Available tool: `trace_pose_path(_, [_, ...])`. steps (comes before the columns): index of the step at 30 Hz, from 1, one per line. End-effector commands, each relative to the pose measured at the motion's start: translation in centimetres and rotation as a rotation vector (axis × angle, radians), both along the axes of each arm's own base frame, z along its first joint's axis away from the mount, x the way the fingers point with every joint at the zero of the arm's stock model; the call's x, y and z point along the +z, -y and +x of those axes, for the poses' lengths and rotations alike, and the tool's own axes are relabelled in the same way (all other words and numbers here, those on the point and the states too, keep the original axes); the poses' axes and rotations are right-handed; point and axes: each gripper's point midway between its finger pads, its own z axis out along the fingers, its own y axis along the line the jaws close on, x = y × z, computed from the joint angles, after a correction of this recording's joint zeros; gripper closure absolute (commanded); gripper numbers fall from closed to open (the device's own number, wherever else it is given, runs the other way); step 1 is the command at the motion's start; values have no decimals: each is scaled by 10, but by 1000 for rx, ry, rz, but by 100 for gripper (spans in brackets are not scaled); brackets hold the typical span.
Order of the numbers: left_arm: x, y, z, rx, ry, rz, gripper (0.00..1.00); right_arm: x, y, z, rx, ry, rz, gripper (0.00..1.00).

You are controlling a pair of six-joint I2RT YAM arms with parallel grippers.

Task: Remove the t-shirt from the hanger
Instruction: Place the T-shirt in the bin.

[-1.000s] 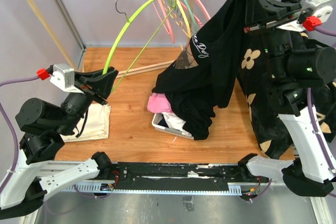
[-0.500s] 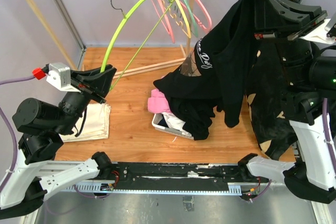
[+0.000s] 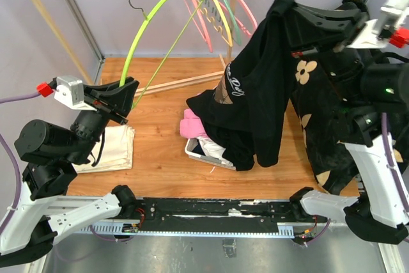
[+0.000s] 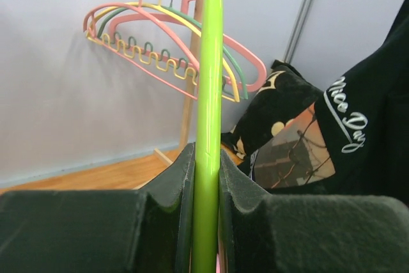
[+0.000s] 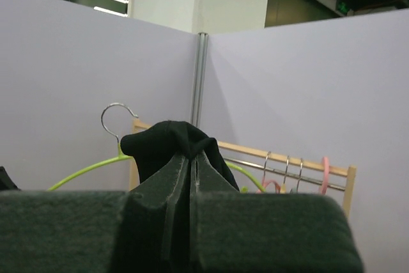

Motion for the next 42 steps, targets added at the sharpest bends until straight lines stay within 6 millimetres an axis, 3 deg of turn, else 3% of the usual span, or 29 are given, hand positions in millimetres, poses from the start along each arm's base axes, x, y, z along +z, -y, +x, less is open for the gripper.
trace_pose_path(1, [24,-19,-4,51,47,-91,100,-21,-31,13,103,-50,-17,99])
trace_pose_path(6, [22,-26,-5,73,41,-88,99,-63,-65,25,92,-113,-95,99])
trace_pose_path(9, [21,-27,-6,74,41,-87,99,-100,-81,37,36,-177,-170,99])
trace_pose_path(12, [18,-25,-4,74,37,-80,99,-140,-84,54,-67,-268,-234,99])
trace_pose_path(18, [12,-17,2,71,22,-62,99,-233,-61,89,-308,-489,-361,99])
trace_pose_path(24, [7,-9,5,55,12,-55,99,-321,-20,94,-505,-641,-479,99])
trace_pose_path(28, [7,-7,9,65,16,-62,99,-374,-14,96,-554,-715,-572,99])
trace_pose_path(37, [9,-10,18,115,25,-89,100,-469,-59,110,-449,-856,-746,99])
trace_pose_path(42, [1,-24,19,176,9,-117,100,-521,-90,116,-320,-961,-842,99])
